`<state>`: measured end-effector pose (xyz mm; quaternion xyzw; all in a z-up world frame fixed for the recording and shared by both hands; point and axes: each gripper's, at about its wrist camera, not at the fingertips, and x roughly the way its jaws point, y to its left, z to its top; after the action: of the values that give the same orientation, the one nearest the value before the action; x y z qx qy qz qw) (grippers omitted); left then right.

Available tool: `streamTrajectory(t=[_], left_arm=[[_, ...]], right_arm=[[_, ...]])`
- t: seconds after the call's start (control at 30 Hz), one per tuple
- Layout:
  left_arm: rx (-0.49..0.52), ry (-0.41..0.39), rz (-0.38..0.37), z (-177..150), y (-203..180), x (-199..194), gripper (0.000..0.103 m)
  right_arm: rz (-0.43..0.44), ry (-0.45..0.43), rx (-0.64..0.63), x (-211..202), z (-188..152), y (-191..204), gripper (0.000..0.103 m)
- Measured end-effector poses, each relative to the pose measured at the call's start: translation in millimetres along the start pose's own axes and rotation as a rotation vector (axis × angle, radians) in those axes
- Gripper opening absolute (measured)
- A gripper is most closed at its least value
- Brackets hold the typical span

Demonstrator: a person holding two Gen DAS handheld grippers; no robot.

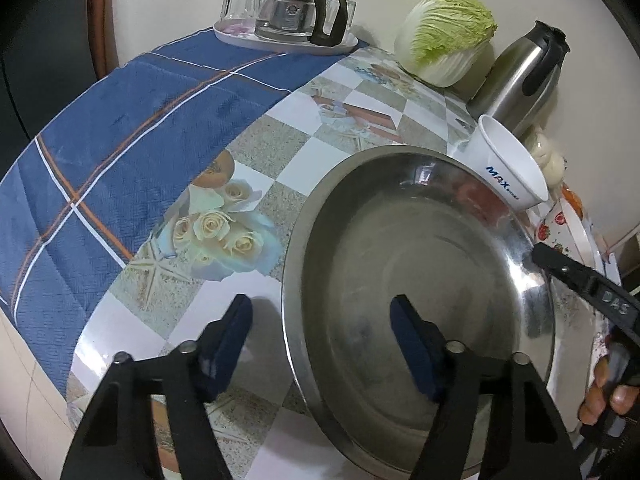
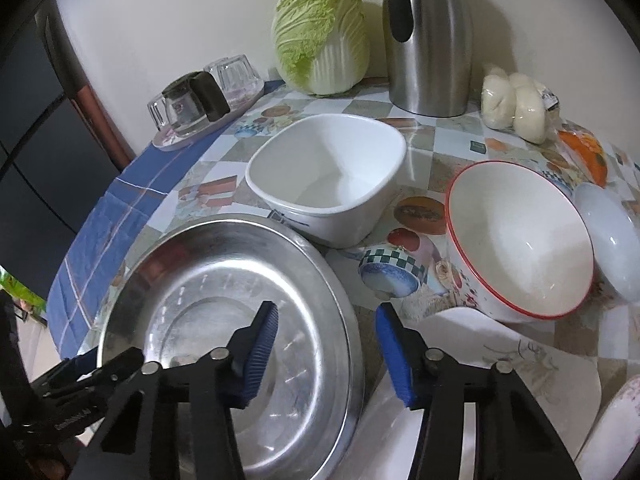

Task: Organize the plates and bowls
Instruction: 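Reach both grippers to the steel basin rim and close on it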

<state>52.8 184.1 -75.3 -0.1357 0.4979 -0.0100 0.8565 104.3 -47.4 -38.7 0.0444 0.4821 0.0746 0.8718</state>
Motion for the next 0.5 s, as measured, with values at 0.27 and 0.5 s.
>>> streamTrajectory(t=[0.27, 0.5], left_arm=[[0.001, 0.011, 0.011, 1, 0, 2, 0.023], [-0.096, -0.005, 0.018, 6, 31, -1, 0.016]], right_arm=[[0.018, 0.056, 0.016, 17, -4, -10, 0.028], [0.158, 0.105, 0.066, 18, -14, -12, 0.018]])
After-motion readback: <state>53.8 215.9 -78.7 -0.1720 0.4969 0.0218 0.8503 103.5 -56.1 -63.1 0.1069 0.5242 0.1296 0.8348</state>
